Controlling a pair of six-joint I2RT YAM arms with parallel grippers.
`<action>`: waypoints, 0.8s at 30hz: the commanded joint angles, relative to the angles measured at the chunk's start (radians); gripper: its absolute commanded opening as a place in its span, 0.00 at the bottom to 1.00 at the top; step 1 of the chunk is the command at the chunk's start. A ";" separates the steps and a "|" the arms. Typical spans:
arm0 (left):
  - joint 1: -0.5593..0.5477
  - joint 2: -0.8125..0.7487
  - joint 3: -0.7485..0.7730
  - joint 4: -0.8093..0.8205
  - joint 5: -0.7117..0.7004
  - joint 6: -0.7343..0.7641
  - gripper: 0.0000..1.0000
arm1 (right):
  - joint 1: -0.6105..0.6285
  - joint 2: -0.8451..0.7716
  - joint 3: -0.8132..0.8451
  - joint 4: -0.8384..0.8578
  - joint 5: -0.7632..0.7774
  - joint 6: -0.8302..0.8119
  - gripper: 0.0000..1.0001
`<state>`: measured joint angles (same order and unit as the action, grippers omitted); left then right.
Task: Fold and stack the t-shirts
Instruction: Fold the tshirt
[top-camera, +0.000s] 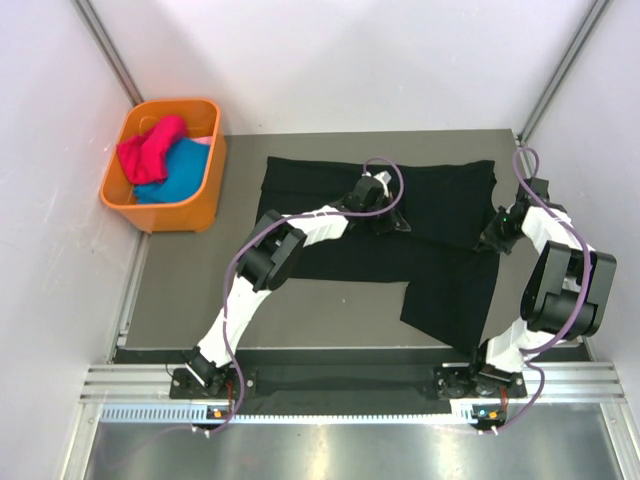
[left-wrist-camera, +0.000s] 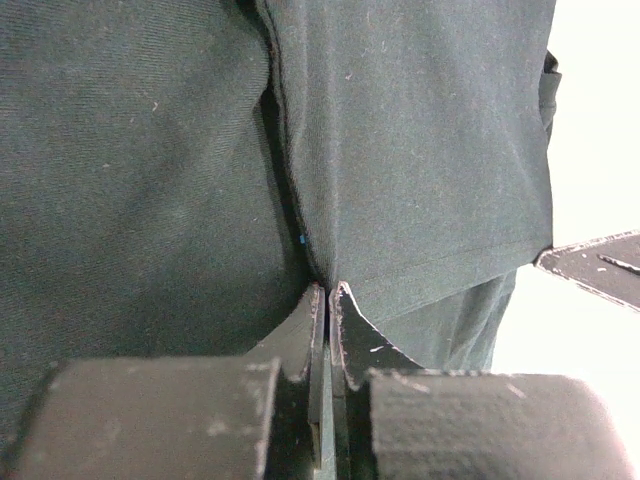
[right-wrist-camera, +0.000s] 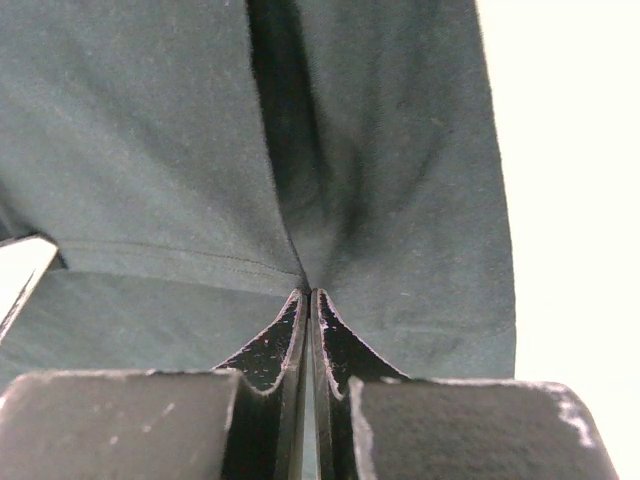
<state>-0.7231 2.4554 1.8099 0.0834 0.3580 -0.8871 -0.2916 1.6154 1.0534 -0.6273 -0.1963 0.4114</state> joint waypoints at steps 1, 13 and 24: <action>0.017 -0.064 0.002 -0.019 0.035 0.025 0.01 | -0.017 0.021 0.025 -0.020 0.064 -0.026 0.00; 0.027 -0.202 -0.073 -0.128 0.062 0.276 0.35 | -0.020 0.074 0.233 0.124 0.241 0.008 0.53; 0.123 -0.466 -0.340 -0.218 0.069 0.387 0.39 | -0.017 0.158 0.343 0.098 0.184 -0.006 0.73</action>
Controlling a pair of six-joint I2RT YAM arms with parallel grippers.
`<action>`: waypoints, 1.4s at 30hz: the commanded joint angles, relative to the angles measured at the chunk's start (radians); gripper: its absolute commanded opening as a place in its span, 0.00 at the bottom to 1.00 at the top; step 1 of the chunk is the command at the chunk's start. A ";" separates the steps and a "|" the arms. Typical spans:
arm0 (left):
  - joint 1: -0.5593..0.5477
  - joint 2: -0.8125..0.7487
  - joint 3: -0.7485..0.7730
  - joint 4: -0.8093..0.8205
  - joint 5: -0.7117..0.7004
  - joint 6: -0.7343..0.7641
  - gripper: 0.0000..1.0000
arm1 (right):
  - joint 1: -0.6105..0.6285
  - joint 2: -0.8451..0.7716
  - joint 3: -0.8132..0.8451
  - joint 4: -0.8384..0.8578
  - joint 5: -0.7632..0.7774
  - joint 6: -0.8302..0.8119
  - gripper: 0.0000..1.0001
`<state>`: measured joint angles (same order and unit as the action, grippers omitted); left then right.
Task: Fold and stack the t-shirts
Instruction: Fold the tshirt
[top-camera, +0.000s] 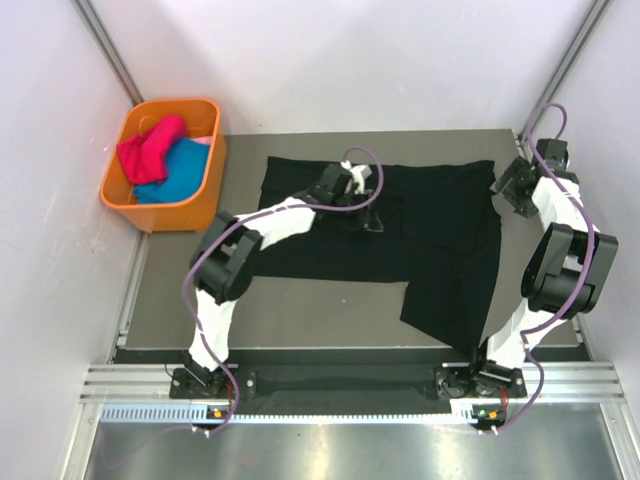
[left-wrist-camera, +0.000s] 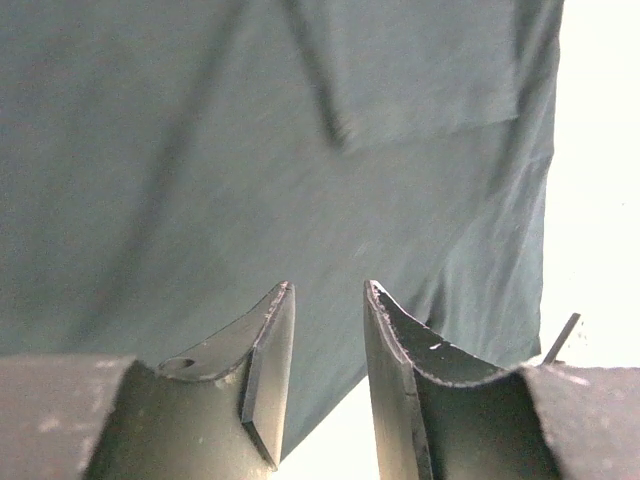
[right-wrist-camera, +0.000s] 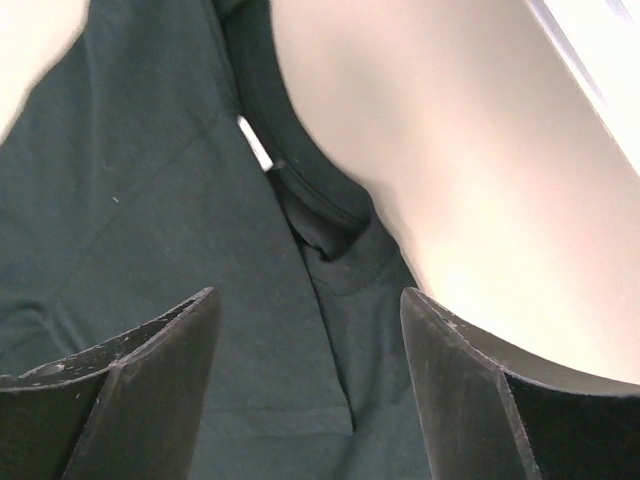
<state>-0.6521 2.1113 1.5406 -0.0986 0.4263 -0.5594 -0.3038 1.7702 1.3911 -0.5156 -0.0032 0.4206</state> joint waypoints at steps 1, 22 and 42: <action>0.064 -0.144 -0.095 -0.052 -0.006 0.065 0.39 | -0.004 -0.002 0.002 -0.055 -0.001 -0.022 0.73; 0.430 -0.678 -0.582 -0.635 -0.561 -0.238 0.39 | 0.101 -0.460 -0.478 -0.308 -0.078 0.030 0.78; 0.520 -0.677 -0.695 -0.492 -0.548 -0.419 0.48 | 0.101 -0.755 -0.606 -0.393 -0.115 -0.026 0.80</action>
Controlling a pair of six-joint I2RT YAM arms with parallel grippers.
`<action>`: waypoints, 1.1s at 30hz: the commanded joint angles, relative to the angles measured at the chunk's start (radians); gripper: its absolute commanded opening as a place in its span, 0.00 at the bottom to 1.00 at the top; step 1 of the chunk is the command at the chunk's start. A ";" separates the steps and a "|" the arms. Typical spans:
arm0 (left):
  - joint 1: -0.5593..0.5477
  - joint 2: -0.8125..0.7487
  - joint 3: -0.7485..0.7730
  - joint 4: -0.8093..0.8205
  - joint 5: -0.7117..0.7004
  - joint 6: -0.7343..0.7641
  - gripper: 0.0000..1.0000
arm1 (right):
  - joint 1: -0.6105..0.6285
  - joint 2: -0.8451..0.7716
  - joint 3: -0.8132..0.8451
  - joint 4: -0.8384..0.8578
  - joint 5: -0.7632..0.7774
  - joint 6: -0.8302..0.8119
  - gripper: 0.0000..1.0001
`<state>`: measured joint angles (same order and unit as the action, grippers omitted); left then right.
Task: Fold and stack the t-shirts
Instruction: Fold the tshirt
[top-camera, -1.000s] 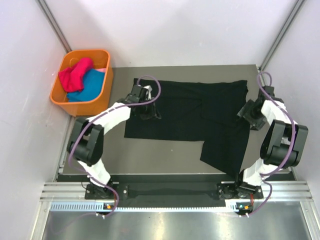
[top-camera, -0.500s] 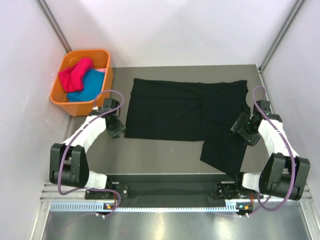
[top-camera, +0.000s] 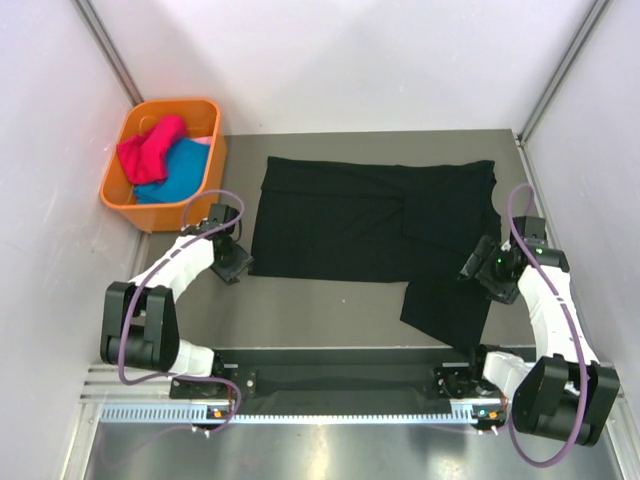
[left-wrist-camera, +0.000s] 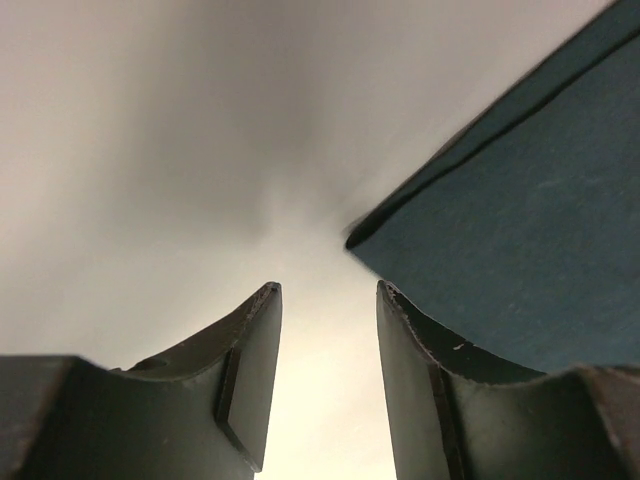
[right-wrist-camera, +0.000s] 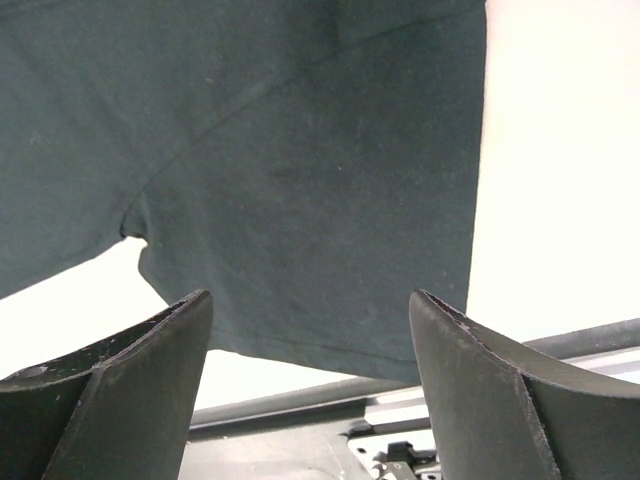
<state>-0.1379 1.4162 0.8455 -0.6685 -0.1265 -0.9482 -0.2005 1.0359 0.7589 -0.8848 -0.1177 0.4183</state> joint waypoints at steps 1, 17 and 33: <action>0.006 0.041 0.001 0.086 0.008 -0.037 0.48 | -0.002 -0.022 0.029 -0.025 0.003 -0.026 0.80; 0.006 0.147 -0.029 0.167 0.037 -0.067 0.45 | -0.002 0.016 0.056 -0.006 0.000 -0.044 0.80; 0.006 0.129 -0.022 0.112 0.028 -0.025 0.00 | -0.086 0.111 0.056 0.059 0.009 0.017 0.76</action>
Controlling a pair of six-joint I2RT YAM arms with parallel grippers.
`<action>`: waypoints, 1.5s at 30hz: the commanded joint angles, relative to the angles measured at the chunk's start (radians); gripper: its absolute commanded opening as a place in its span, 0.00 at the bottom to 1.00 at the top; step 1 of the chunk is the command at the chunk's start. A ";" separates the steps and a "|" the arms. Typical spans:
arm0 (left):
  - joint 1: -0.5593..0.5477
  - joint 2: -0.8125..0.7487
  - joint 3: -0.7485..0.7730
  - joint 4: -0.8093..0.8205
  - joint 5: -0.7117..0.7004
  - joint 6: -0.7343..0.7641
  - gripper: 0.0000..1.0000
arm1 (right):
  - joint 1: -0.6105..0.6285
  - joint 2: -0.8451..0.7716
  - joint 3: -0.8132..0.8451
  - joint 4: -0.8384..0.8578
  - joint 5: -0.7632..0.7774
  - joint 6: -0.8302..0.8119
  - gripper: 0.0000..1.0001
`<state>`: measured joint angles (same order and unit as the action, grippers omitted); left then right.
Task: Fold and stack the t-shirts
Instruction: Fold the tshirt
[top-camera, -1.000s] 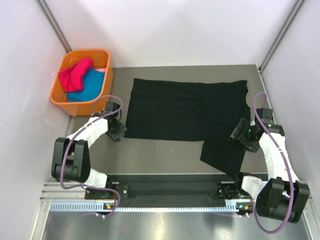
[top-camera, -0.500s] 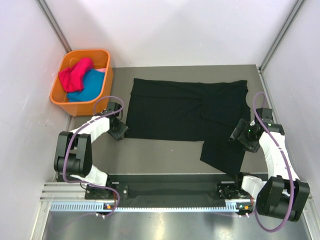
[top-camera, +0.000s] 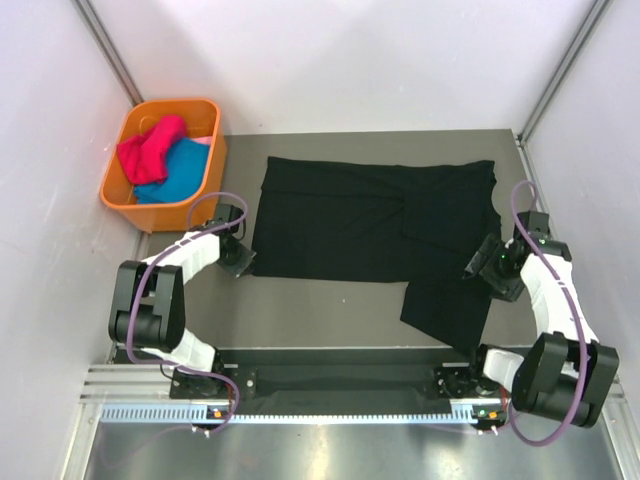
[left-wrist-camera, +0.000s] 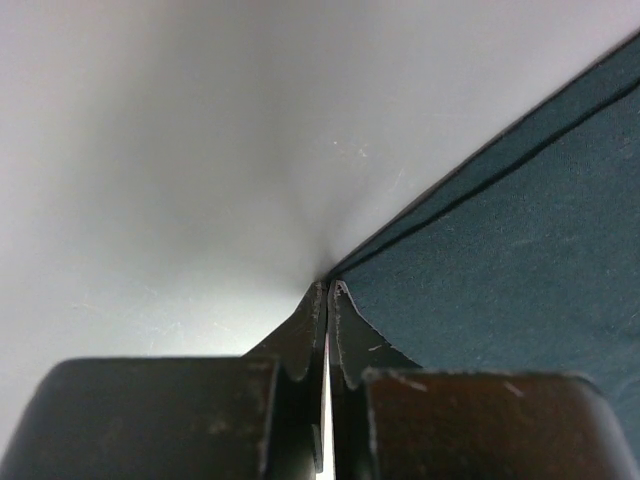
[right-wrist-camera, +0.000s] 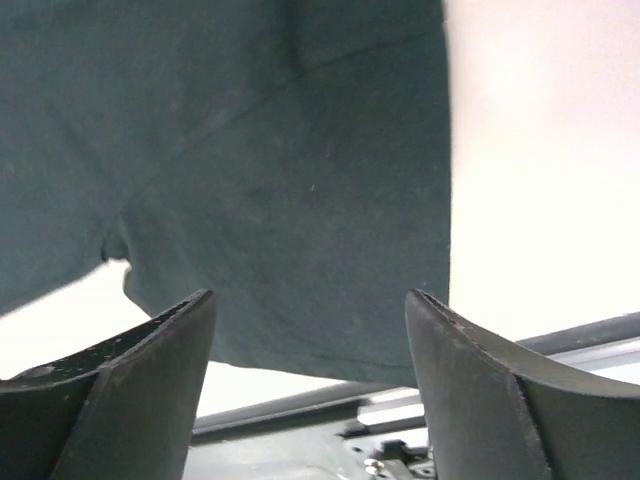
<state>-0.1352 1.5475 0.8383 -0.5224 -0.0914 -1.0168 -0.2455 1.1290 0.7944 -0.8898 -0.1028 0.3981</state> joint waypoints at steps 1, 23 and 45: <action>0.003 -0.007 -0.015 -0.034 -0.002 0.056 0.00 | -0.054 0.037 0.005 0.077 -0.029 0.042 0.74; -0.001 -0.006 -0.009 0.078 0.027 0.141 0.00 | -0.275 0.314 -0.035 0.127 0.055 0.024 0.35; -0.001 0.008 0.022 0.041 0.053 0.136 0.00 | -0.207 0.319 -0.146 0.232 0.081 0.108 0.38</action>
<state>-0.1364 1.5478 0.8341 -0.4747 -0.0425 -0.8879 -0.4725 1.4002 0.7086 -0.7467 -0.0471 0.4740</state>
